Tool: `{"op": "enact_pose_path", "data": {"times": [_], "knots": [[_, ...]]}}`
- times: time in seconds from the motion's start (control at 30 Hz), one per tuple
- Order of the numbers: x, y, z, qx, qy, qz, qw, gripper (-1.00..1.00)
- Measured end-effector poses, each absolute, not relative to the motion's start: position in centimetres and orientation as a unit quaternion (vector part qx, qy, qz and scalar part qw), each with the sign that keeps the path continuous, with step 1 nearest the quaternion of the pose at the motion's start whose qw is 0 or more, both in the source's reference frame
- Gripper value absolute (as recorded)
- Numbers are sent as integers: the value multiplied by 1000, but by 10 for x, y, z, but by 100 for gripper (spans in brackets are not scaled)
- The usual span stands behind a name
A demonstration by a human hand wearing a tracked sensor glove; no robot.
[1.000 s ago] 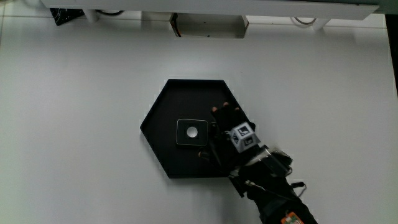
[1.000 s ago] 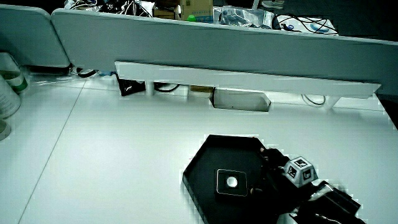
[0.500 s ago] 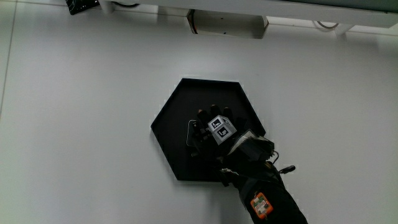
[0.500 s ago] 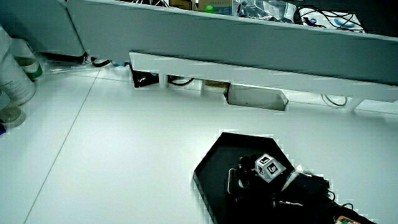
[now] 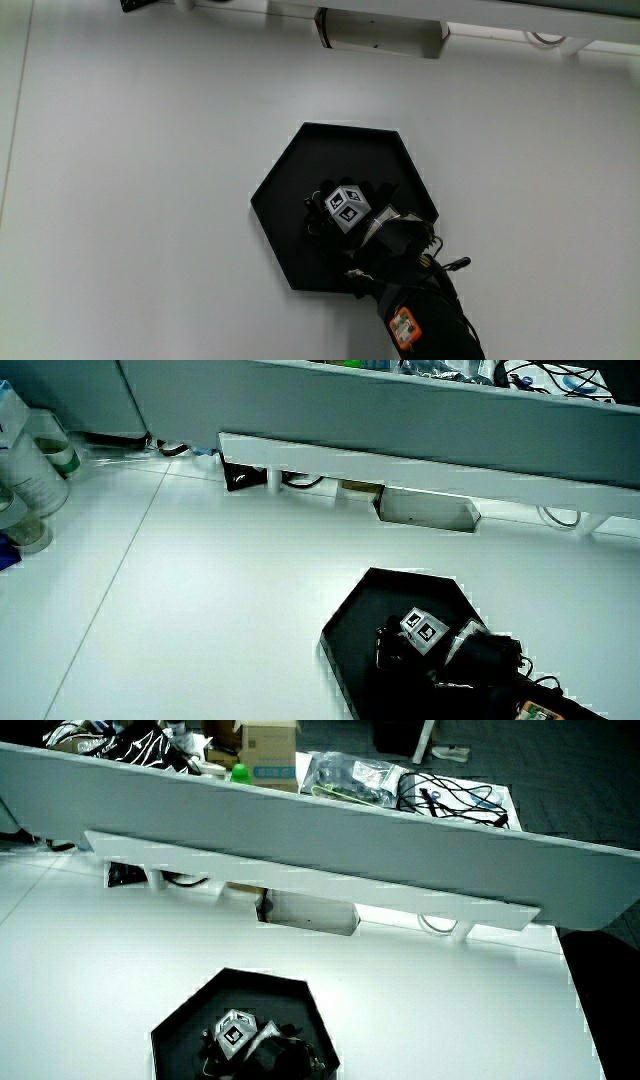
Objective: Pick speaker from plate
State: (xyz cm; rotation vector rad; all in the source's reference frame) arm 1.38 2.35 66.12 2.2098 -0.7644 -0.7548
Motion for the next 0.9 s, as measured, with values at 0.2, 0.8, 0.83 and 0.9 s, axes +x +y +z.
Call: {"op": "enact_pose_path", "data": {"times": [0.2,0.8,0.83,0.9], "knots": [[13,24,654,858,-300,-290,300,100],[36,8,607,903,-280,-242,218,100],[42,6,606,906,-276,-240,212,100],[55,3,607,906,-262,-263,202,100]]}}
